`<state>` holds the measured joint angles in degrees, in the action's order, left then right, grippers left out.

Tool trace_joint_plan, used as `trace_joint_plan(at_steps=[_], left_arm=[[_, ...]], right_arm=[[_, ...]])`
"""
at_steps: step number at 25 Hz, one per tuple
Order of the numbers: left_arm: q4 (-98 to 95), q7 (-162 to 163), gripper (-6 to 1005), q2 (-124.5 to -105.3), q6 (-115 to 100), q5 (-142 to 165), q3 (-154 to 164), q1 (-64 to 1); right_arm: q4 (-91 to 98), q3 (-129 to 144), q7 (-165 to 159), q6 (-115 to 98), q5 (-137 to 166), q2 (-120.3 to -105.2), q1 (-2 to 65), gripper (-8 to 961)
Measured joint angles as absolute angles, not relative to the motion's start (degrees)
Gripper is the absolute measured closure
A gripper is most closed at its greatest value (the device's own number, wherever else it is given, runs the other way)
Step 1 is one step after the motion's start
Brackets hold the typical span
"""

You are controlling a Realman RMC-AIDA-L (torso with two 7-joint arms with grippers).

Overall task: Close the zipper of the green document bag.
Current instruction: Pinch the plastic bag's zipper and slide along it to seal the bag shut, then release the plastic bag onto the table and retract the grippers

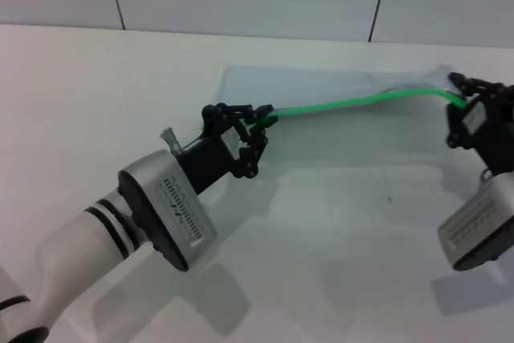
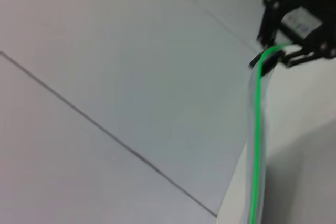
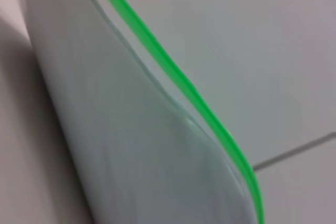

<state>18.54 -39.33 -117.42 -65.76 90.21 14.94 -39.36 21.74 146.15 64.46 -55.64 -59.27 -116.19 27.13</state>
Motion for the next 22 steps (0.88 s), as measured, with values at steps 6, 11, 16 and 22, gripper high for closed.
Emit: trace_joint_plan(at_steps=[6, 11, 16, 22], left_arm=[[18.42, -39.39, 846, -117.42, -66.33, 89.6, 13.96, -37.8], [18.31, -39.42, 838, -117.4, -66.37, 89.59, 12.8, -37.29], [18.43, -39.43, 830, -117.44, -67.36, 89.54, 10.45, -36.92], [19.07, -38.81, 775, -117.51, -70.57, 89.5, 8.51, -36.7]], right_arm=[[20.09, 143.47, 64.44, -55.64, -59.31, -116.16, 26.12, 908], [18.71, 141.83, 64.51, -56.17, -59.33, -116.12, 25.77, 908], [17.34, 139.78, 64.71, -58.64, -59.49, -116.33, 25.01, 908], [17.74, 136.99, 64.58, -67.14, -59.58, -116.6, 23.08, 895]])
